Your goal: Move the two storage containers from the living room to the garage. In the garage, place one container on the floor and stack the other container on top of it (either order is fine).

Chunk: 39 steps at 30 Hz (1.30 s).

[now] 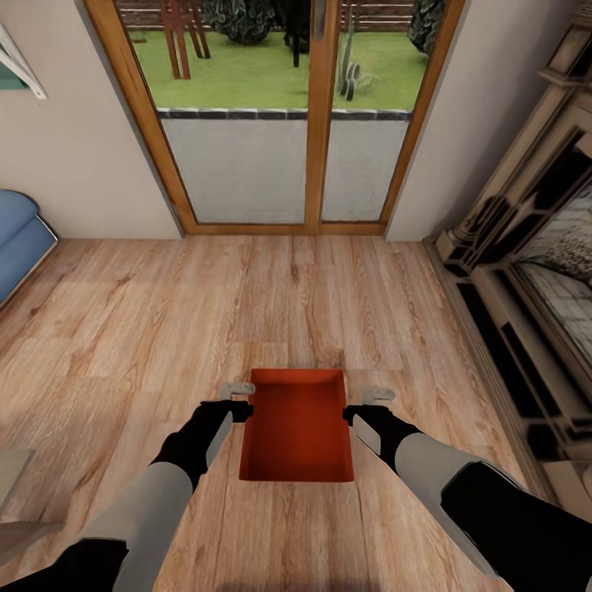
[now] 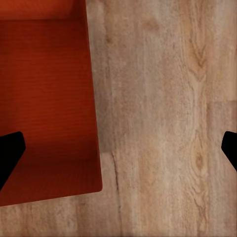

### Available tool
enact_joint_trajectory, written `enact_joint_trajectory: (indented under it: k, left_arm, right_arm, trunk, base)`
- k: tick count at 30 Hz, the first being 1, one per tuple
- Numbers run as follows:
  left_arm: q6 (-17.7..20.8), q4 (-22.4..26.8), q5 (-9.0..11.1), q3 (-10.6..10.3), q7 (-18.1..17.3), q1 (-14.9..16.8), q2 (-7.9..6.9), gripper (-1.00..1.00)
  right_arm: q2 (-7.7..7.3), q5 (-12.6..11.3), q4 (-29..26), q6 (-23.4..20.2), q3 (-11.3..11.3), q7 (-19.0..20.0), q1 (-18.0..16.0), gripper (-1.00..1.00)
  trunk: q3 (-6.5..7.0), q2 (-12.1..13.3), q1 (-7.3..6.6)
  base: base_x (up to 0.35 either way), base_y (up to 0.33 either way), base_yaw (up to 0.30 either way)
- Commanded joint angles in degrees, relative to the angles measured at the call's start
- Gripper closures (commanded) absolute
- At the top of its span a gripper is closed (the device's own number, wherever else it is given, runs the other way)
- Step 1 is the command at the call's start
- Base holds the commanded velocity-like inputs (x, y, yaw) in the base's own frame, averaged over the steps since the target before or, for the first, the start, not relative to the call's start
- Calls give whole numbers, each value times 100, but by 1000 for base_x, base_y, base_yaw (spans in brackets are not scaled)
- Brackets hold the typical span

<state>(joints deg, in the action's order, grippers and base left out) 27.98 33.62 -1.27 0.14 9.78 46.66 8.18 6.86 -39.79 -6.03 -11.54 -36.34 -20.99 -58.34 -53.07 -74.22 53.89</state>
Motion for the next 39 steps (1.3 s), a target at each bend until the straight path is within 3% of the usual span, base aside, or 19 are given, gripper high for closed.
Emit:
enact_joint_trajectory:
  k: [1, 10, 12, 16, 18, 21, 24, 30, 39]
  left_arm:
    - [32, 10, -12, 0, 15, 1, 3, -100]
    - [25, 13, -13, 2, 24, 1, 33, -100]
    - [30, 13, -12, 3, 24, 1, 30, -100]
    - [31, 13, -13, 10, 21, 1, 27, -100]
    - [32, 13, -8, 11, 17, 1, 26, -100]
    - [27, 13, -6, 12, 16, 1, 26, -100]
    - [26, 11, -5, 15, 15, 1, 29, -100]
    - [24, 5, -5, 12, 8, 1, 34, -100]
    - [25, 4, 2, 15, 14, 1, 35, -100]
  right_arm:
    - [-1, -29, -12, -41, -48, -32, -2, -100]
    - [1, -22, -23, -30, -53, -28, -2, -100]
    - [71, 3, -36, -21, -59, -31, -2, -100]
    - [314, 458, -57, -19, -60, -34, -2, -100]
    - [314, 628, -68, -11, -57, -36, -2, -100]
    - [314, 700, -75, -14, -51, -36, -2, -100]
    - [314, 710, -74, -50, -38, -36, -2, -100]
    - [314, 701, -73, -65, -15, -37, -2, -100]
    - [215, 692, -73, -33, 3, -30, -2, -100]
  trunk:
    - [-22, -44, 23]
    - [-58, -124, 66]
    - [-76, -164, 88]
    - [-148, -325, 176]
    - [-166, -365, 198]
    - [-166, -365, 198]
    - [-166, -365, 198]
    - [-273, -605, 330]
    - [-327, -726, 396]
  base:
    - [0, 0, 0]
    - [0, 0, 0]
    - [0, 0, 0]
    - [0, 0, 0]
    - [0, 0, 0]
    - [0, 0, 0]
    - [0, 0, 0]
    - [0, 0, 0]
    - [0, 0, 0]
